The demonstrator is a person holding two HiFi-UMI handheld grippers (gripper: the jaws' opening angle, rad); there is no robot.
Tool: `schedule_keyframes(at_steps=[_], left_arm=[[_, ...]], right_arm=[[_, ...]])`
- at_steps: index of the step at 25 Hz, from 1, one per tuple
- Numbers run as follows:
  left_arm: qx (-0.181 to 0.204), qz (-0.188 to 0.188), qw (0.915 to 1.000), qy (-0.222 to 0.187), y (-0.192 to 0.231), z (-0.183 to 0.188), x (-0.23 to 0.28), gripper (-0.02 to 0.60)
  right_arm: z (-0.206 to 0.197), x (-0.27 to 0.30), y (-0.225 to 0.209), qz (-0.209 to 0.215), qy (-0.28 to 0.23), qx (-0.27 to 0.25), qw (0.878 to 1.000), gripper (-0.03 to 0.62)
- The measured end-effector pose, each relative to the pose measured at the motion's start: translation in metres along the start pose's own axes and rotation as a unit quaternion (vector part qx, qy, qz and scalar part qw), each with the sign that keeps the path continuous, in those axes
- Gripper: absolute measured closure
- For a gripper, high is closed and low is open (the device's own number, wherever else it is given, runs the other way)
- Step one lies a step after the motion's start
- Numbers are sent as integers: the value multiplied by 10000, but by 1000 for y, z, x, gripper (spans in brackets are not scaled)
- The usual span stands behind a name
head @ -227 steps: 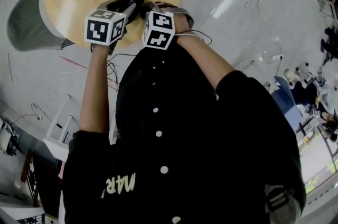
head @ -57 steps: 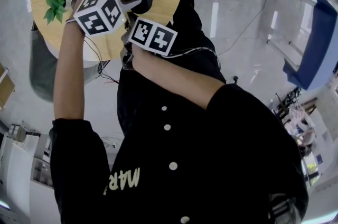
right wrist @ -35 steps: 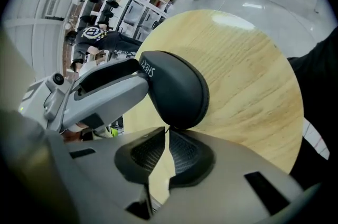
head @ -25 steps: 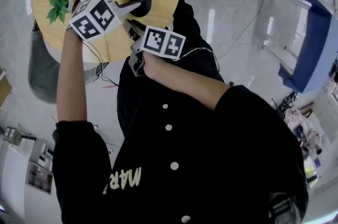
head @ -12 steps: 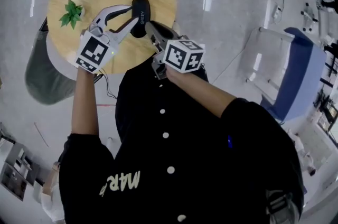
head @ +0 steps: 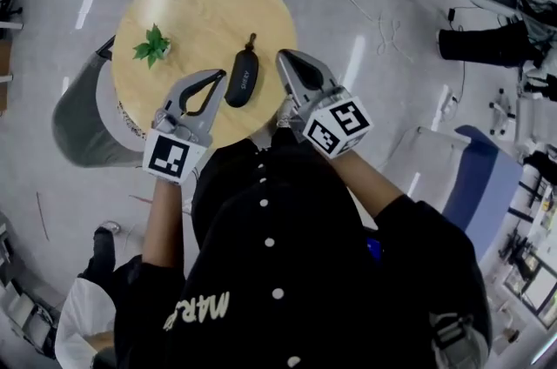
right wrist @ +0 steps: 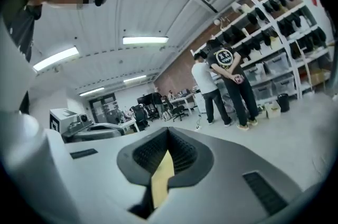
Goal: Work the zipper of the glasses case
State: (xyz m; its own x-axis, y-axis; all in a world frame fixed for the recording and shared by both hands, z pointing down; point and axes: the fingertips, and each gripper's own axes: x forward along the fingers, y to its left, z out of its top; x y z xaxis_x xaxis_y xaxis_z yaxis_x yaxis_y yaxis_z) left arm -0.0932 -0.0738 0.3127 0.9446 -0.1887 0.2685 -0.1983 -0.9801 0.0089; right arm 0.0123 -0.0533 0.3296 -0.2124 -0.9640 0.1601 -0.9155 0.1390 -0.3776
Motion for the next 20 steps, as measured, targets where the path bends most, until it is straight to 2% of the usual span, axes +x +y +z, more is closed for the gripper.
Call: schedule_keyframes(at_steps=[6,8,10,15,18,20], left_arm=[[-200,1172,9919,-451,29,55,-45,578],[-226,1525,9844,-850,39,79,-61,578],[-203,1872,9762,-1071,46,93,-78,578],[-188,2555,9572,-1345,52,116,-119,578],[-105,2911,9478,-1302,53,121,-140,578],[-117,3175,9385,-1353,54,128,-154,578]], right_arm=[[69,-7,15,360,-271,-943,9945,602],[88,-11,19,374,-371,-1116,9923,602],[106,-16,23,380,-492,-1273,9899,602],[151,-30,28,447,-916,-1460,9840,600],[171,-35,25,393,-1111,-1511,9815,599],[182,-40,21,337,-1220,-1581,9793,599]])
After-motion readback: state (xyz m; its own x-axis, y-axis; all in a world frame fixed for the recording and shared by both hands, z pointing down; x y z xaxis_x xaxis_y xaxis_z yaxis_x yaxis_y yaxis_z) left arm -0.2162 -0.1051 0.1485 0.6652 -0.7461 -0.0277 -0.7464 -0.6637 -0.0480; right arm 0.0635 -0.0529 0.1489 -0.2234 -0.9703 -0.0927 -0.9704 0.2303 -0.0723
